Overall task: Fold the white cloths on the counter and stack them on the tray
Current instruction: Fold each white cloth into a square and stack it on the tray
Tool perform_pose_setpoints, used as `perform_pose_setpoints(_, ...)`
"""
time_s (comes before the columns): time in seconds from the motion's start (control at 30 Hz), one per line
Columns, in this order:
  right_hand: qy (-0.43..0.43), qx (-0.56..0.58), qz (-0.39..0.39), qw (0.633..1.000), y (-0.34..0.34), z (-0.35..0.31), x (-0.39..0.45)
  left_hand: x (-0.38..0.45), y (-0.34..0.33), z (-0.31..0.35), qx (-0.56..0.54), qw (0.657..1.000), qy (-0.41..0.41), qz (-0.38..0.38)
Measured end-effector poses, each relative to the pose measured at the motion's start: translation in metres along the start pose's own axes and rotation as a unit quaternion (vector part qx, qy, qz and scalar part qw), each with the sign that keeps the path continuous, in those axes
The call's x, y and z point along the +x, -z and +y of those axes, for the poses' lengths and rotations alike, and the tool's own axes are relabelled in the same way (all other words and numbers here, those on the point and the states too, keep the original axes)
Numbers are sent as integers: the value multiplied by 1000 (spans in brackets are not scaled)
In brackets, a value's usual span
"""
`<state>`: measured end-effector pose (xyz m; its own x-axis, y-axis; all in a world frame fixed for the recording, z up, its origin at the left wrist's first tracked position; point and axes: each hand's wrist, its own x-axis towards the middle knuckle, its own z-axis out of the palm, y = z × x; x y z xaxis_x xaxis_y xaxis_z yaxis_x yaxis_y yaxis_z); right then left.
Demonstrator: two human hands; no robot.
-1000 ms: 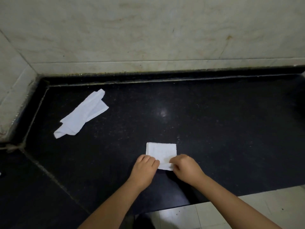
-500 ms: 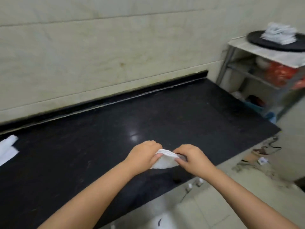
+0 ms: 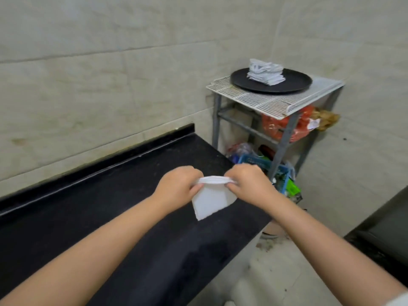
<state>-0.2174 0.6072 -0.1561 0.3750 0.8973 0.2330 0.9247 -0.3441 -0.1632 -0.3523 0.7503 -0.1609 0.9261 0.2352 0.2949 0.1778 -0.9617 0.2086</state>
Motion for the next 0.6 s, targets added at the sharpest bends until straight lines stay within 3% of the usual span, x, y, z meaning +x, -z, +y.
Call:
perform_pose_setpoints(0.13, 47, -46, -14, 998, 36, 81, 59, 106, -19, 2, 12, 1000, -20, 4)
perform_pose_setpoints(0.33, 34, -44, 27, 998, 107, 196, 124, 261, 1, 33, 53, 992, -85, 79)
perform_pose_setpoints(0.5, 37, -33, 72, 996, 161, 286, 175, 365, 15, 76, 58, 984, -63, 157)
perform_pose_setpoints(0.6, 52, -27, 80, 995, 185, 342, 207, 427, 12, 99, 86, 983, -17, 160)
